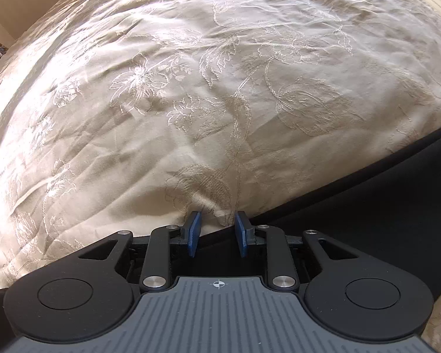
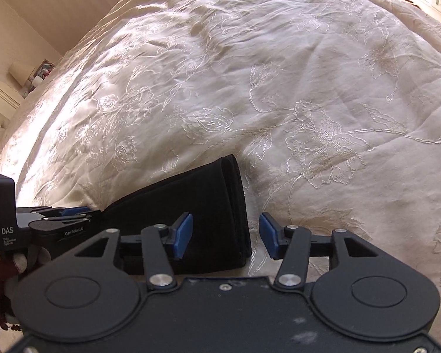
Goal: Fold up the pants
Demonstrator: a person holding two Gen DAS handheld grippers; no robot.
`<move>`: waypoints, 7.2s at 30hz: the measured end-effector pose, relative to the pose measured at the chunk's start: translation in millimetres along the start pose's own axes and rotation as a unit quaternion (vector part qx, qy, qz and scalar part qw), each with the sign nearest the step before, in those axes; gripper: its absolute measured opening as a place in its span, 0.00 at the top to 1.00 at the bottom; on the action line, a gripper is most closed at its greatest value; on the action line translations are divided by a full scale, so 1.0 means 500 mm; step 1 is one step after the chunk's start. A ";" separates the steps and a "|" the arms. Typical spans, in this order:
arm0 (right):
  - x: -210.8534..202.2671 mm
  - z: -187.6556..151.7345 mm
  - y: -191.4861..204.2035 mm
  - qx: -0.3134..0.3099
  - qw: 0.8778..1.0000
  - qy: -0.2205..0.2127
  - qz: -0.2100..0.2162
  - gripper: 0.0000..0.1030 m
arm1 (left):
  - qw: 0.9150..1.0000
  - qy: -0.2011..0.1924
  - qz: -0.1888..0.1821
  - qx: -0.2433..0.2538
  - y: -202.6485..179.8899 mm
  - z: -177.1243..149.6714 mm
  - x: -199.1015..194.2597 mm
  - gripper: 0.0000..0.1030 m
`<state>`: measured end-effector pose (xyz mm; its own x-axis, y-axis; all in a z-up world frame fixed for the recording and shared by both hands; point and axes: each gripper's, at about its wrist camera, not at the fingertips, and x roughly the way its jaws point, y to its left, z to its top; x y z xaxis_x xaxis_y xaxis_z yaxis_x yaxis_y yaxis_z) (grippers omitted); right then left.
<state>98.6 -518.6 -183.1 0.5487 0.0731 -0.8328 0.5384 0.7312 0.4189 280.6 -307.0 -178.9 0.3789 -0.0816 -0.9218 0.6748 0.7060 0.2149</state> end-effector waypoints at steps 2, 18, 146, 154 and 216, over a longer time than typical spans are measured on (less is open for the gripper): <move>0.023 0.005 -0.007 0.003 1.000 0.014 0.011 0.47 | 1.000 0.005 0.002 0.002 0.002 0.009 0.007 0.75; 0.086 0.016 -0.065 0.051 0.995 0.051 0.073 0.86 | 0.999 -0.019 -0.033 -0.036 -0.006 -0.016 -0.089 0.76; -0.008 -0.205 0.491 -0.117 0.993 -0.030 0.006 0.90 | 0.960 0.077 -0.148 -0.224 0.412 -0.270 -0.063 0.91; 0.142 -0.226 0.448 -0.071 0.995 0.055 -0.042 1.00 | 0.962 0.074 -0.139 -0.221 0.418 -0.269 -0.063 0.89; 0.239 -0.563 0.954 -0.178 0.978 0.098 -0.042 0.95 | 0.948 0.012 -0.048 -0.315 1.030 -0.666 -0.135 0.68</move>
<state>240.9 29.6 -184.7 0.3605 0.1046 -0.9269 0.3000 0.9279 0.2214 391.8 296.3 -113.5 0.3144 -0.1558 -0.9364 0.1909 0.9767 -0.0984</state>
